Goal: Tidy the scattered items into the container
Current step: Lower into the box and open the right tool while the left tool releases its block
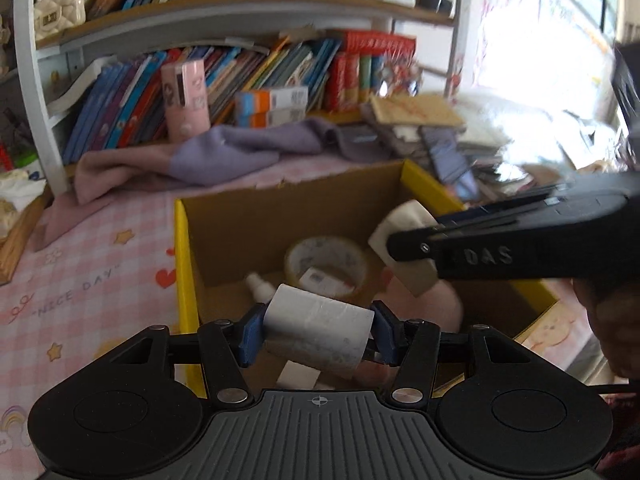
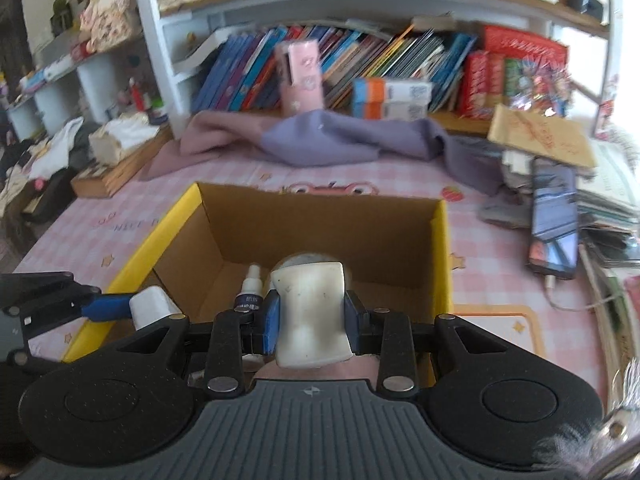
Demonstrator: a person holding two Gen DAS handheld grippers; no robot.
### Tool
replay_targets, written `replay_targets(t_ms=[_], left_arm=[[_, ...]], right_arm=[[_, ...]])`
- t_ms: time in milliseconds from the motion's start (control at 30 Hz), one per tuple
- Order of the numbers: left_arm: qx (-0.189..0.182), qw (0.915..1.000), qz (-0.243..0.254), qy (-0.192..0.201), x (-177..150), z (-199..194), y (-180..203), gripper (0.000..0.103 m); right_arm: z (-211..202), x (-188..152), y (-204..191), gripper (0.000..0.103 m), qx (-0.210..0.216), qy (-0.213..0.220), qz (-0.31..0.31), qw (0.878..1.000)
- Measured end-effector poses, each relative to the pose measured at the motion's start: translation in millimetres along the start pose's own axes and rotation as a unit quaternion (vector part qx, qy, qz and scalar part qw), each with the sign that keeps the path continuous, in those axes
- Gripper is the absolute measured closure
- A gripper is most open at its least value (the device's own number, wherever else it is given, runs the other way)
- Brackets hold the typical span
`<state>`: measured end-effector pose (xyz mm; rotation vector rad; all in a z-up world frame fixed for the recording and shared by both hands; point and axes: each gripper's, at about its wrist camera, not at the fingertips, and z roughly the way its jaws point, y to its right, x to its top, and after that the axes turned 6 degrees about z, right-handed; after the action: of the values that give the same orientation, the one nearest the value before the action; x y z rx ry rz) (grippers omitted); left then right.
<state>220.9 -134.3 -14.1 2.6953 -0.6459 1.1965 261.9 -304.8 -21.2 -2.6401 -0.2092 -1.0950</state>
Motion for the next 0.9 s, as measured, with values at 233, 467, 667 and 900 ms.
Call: replay_targets(t_ms=[233,467,667,900], left_arm=[[0.039,0.9988,0.001,-0.030,-1,19,6,0.048],[0.067,0.9977,0.007,-0.009,0,17,10,0.046],[0.094,0.9952,0.005,0.029,5,-1,9,0.033],[0.104,0.9925,-0.020,0.061,-5,-34,7,0.024]], right_arm=[[31,12,-3,0.072,0.041,-0.029,-0.021,0.999],[44,20,-1,0.069,0.050,-0.031,-0.015,0.998],[32,24,-4,0.059,0.050,0.002,-0.009,0.999],[7,11,-16,0.047,0.043,0.019,-0.005,0.999]])
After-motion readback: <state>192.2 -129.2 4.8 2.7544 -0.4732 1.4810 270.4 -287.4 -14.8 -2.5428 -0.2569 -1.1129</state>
